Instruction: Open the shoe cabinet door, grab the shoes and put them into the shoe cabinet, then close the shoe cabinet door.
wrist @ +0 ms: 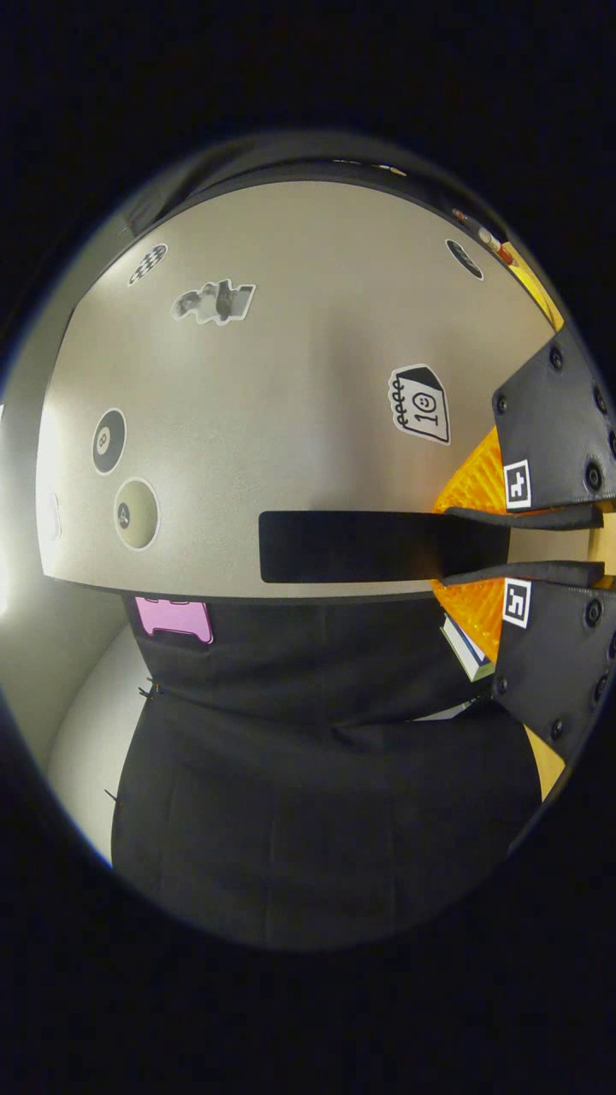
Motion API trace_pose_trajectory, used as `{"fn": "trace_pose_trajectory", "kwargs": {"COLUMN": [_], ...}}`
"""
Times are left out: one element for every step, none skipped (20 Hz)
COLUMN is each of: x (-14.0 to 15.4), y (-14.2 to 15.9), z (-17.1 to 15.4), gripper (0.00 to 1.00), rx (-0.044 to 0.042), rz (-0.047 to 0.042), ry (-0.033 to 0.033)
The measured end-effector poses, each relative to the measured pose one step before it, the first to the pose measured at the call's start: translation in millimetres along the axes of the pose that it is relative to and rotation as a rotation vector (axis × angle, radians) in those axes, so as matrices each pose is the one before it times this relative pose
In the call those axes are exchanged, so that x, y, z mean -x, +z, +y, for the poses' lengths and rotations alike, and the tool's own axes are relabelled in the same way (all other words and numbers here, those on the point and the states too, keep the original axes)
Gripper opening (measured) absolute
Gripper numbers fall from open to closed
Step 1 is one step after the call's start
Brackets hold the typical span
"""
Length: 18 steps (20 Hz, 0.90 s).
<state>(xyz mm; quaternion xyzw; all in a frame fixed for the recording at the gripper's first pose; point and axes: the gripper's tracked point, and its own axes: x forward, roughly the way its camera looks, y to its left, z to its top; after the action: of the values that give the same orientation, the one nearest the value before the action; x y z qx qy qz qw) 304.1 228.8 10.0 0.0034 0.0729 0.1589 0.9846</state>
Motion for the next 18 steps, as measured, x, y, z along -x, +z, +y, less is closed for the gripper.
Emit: {"fn": "trace_pose_trajectory", "kwargs": {"x": [8.18,8.21,4.59,5.47,5.02,5.24,7.17,7.52,6.96,5.49,4.28,4.53,5.75,4.87,4.19,4.74,4.62,4.86], "y": [1.70,0.03,-0.45,0.31,-0.56,-0.28,-0.40,0.35,0.54,0.60,-0.63,-0.05,0.33,-0.13,-0.55,0.46,-0.67,0.31], "z": [2.85,4.25,0.53,-0.59,-1.27,-0.10,0.52,0.41,0.34,-1.47,-1.39,-1.40,-0.68,-1.73,-1.40,-1.78,-1.68,-2.11], "gripper": [0.16,0.16,0.16,0.16,0.15,0.16,0.16,0.16,0.15,0.16,0.15,0.15,0.15,0.15,0.15,0.15,0.15,0.15], "rx": [-0.00161,0.00657,0.00978,0.00908,0.00052,-0.00224,0.00259,0.00237,0.00517,0.00841,0.00302,-0.00148,-0.00029,-0.00108,0.00154,0.00305,-0.00138,-0.00004], "rz": [-0.00191,0.00000,-0.00391,-0.00210,0.00222,-0.00064,0.00370,0.00016,-0.00017,0.00044,0.00019,0.00187,0.00048,0.00235,0.00014,-0.00325,0.00001,-0.00230], "ry": [0.01937,0.01726,0.01544,0.01338,0.01137,0.00732,0.00611,0.00439,0.00114,-0.00051,-0.00041,-0.00086,-0.00082,-0.00296,-0.00420,-0.00450,-0.00477,-0.00426]}}
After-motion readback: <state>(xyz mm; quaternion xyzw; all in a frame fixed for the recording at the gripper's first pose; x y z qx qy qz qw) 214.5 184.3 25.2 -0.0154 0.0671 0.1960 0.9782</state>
